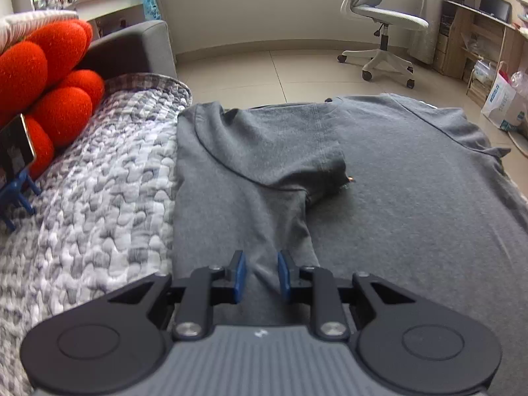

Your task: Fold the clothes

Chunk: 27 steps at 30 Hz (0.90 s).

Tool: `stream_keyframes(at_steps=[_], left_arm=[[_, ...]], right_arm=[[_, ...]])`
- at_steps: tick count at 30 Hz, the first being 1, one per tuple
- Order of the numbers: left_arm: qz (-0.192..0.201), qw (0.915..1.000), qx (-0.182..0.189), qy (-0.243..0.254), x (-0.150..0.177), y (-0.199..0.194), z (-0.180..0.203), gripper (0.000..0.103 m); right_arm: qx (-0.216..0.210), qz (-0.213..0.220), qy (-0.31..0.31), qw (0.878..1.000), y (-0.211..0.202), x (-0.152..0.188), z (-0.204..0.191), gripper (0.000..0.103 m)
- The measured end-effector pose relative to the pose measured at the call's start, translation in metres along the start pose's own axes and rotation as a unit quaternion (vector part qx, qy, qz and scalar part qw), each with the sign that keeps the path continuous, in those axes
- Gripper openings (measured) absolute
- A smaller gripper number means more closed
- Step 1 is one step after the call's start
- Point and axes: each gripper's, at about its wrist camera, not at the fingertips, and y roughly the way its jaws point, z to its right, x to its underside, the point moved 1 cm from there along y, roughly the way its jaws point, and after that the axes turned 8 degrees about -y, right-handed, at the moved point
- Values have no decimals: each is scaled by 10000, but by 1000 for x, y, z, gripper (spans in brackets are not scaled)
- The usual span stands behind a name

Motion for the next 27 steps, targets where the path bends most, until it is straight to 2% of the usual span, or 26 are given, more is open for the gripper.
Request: stream_keyframes(at_steps=[5,8,16,23,27], left_arm=[[-150,9996,177,-147,31,-29,-2,22],[-128,9997,157,102,53,-48,1,22],[-261,9991,236,217,99,-88,1,22],[-321,9987,171,349,128,-112,3,22],[-365,9980,91,516,139,-119,5,26]], right_arm=[[19,51,-60,10000,-8,1,6,52],[15,83,-33,10000,-13,2,9,52],[30,143,-30,9999,-19,3,10,53],[44,165,-56,9998,-22,5,6,53],[63,160,-89,9998,-23,6,5,53]])
